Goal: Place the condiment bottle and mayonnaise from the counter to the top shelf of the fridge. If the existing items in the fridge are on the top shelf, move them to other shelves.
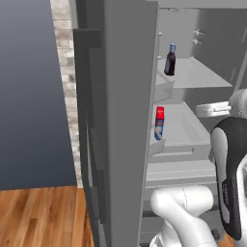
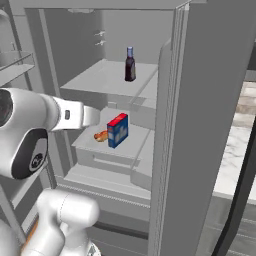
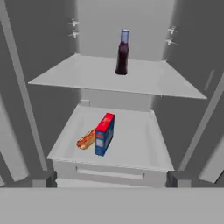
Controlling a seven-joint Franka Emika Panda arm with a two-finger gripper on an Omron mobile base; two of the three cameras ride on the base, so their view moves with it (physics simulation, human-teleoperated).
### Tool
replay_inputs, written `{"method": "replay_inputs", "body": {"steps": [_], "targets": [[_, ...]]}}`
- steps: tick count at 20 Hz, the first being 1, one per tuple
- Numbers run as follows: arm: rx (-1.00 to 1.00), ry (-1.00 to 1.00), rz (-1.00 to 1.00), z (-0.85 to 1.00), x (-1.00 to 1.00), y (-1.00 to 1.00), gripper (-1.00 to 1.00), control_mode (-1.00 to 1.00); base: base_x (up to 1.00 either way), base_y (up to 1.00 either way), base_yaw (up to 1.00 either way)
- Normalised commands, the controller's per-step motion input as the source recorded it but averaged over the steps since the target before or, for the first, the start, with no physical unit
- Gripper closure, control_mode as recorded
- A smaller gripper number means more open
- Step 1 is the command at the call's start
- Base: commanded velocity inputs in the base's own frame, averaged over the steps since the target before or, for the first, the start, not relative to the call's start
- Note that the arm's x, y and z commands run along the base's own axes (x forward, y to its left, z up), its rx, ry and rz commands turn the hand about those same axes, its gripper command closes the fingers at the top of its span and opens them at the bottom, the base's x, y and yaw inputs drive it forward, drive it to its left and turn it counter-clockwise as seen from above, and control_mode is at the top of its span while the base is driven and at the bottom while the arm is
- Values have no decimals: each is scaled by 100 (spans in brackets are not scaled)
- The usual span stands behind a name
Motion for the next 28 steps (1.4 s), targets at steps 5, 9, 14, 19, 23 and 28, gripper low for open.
{"method": "replay_inputs", "body": {"steps": [5, 9, 14, 19, 23, 28], "targets": [[-9, 27, 7, -52, -76, 6, -100, -100, 0, 0, 0], [-3, 9, 2, -18, -20, 1, -100, -100, 0, 0, 0], [-2, 0, 0, -1, -1, 0, -100, -100, 0, 0, 0], [-7, 1, 0, -5, -29, 0, -100, -100, 0, 0, 0], [0, 0, 0, 0, 0, 0, -100, 100, -100, 0, 0], [0, 0, 0, 0, 0, 0, -100, 100, -100, -21, 0]]}}
